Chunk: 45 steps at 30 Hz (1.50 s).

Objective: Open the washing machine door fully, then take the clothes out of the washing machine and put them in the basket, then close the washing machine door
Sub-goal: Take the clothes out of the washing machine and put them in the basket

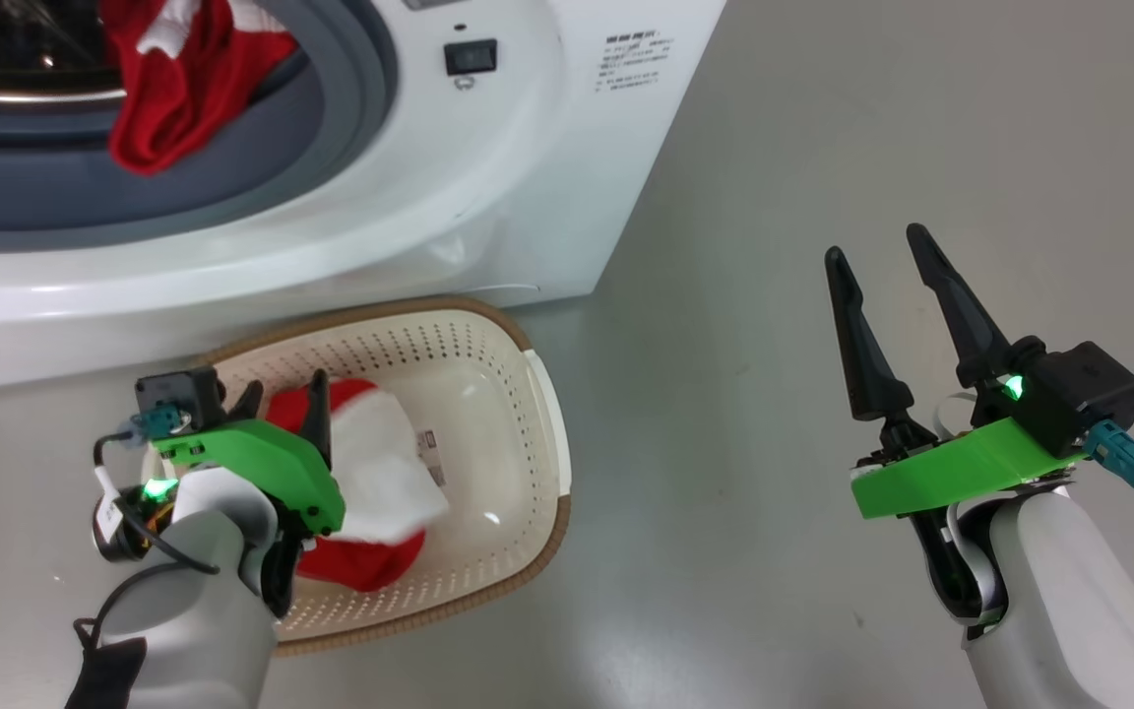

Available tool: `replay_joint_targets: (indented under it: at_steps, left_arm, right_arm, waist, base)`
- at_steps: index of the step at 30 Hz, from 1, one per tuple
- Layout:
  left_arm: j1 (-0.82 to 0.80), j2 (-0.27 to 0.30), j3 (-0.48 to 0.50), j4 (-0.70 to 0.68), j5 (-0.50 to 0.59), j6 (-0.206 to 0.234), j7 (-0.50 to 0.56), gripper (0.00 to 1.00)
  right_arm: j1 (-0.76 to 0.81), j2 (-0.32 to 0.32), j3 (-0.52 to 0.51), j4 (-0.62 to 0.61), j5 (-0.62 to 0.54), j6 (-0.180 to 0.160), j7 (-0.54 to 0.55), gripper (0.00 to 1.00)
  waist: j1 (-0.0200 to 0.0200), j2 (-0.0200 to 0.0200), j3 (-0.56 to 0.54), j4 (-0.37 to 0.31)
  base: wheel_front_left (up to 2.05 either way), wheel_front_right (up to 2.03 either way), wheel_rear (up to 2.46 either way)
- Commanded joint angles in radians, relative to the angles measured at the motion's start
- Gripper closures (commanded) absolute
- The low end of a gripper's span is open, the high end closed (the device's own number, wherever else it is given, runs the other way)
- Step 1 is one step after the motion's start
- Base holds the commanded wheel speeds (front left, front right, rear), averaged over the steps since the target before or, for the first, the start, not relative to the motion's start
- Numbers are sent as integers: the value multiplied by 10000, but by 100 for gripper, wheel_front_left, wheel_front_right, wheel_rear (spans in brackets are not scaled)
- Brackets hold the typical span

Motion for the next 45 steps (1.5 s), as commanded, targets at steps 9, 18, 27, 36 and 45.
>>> replay_joint_targets:
  at_steps: [9,18,27,36,45]
  left_arm:
    - [887,464,338,-1626,111,-52,-301,0]
    - [2406,800,797,-4194,962,188,-304,0]
    - [3721,820,1470,-6230,1560,322,-305,0]
    - [5090,666,2101,-8023,1950,290,-305,0]
    - [6199,534,2683,-9195,2097,71,-306,0]
  right_arm:
    - [497,26,-118,-38,-224,65,-65,0]
    - [820,26,-803,281,-769,65,-65,0]
    - [1000,26,-937,527,-789,65,-65,0]
    - [1598,26,-960,506,-722,65,-65,0]
    - [2281,26,-975,121,-733,65,-65,0]
  waist:
    - [0,0,-1329,505]
    - [0,0,-2353,724]
    - [0,0,-3111,819]
    - [0,0,-3942,887]
    - [0,0,-4659,800]
  base:
    - [0,0,0]
    - [0,0,0]
    - [0,0,0]
    - [0,0,0]
    - [0,0,0]
